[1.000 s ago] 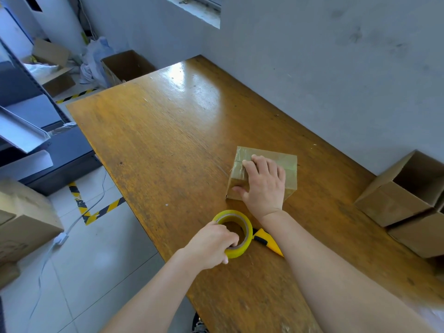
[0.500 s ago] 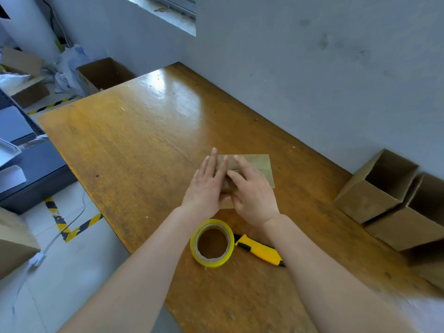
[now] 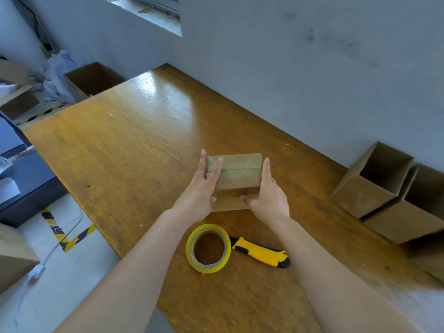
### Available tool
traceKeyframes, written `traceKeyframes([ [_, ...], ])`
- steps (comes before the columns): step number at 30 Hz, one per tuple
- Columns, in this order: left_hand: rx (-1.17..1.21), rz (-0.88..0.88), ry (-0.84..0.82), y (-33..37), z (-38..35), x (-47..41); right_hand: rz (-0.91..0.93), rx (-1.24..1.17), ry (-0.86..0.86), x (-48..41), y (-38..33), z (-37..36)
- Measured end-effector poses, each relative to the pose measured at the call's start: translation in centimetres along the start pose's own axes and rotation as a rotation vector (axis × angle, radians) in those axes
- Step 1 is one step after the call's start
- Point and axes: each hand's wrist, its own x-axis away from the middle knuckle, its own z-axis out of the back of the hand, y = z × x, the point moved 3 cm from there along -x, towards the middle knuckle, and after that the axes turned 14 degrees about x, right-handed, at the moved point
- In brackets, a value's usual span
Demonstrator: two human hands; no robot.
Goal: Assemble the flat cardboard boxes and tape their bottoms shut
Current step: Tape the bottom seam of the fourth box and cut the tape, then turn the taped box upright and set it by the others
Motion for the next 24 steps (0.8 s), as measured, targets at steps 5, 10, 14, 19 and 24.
traceKeyframes([
  [5,0.213,-0.029,0.096,0.0,-0.5,1.0,-0.047,-0.140,0.004,0.7,0.2,-0.2],
  [10,0.195,-0.016,0.248,-0.9,-1.7,2.0,-0.048,-0.146,0.025,0.6,0.4,-0.2],
  [14,0.383,0.259,0.218,-2.2,-3.2,1.8,-0.029,-0.174,-0.097,-0.3,0.6,0.8],
  [19,1.028,0.321,0.297,-0.6,-1.8,0.1,-0.165,-0.357,-0.093,-1.6,-0.4,1.5],
  [24,0.987,0.322,0.322,0.4,-1.9,-0.9,-0.164,-0.361,-0.069,-1.4,-0.3,0.2],
])
